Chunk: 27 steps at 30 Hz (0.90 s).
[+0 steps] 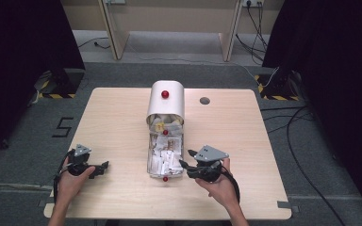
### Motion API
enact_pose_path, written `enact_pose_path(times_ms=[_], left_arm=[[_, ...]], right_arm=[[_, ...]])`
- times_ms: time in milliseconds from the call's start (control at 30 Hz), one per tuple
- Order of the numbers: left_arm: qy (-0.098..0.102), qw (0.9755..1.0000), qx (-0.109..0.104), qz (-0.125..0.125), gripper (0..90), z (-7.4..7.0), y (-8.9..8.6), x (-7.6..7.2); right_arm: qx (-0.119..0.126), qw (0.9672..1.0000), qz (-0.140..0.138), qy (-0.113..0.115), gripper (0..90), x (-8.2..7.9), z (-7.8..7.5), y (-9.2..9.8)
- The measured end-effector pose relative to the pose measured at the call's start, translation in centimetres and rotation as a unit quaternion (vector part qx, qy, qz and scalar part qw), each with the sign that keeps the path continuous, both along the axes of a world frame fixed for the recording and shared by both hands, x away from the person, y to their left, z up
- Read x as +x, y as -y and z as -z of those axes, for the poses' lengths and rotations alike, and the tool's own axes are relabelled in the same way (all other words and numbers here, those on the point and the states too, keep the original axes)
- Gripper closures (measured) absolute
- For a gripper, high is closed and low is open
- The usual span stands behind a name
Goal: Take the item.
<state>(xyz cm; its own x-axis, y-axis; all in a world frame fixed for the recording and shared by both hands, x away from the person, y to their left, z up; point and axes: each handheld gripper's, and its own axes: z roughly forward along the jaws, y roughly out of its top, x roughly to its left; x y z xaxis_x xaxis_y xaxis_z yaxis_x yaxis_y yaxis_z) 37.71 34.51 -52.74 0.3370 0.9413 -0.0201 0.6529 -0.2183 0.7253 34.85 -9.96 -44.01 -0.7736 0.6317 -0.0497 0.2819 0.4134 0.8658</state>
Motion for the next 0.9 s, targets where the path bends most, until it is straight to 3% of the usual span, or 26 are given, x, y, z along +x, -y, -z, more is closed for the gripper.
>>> enact_pose_path(times_ms=[900], left_arm=[[0.0,1.0,0.0,0.0,0.0,0.0,0.0,0.0]], right_arm=[[-0.031,0.9993,-0.022,-0.007,52.0,2.2,0.8,-3.3]])
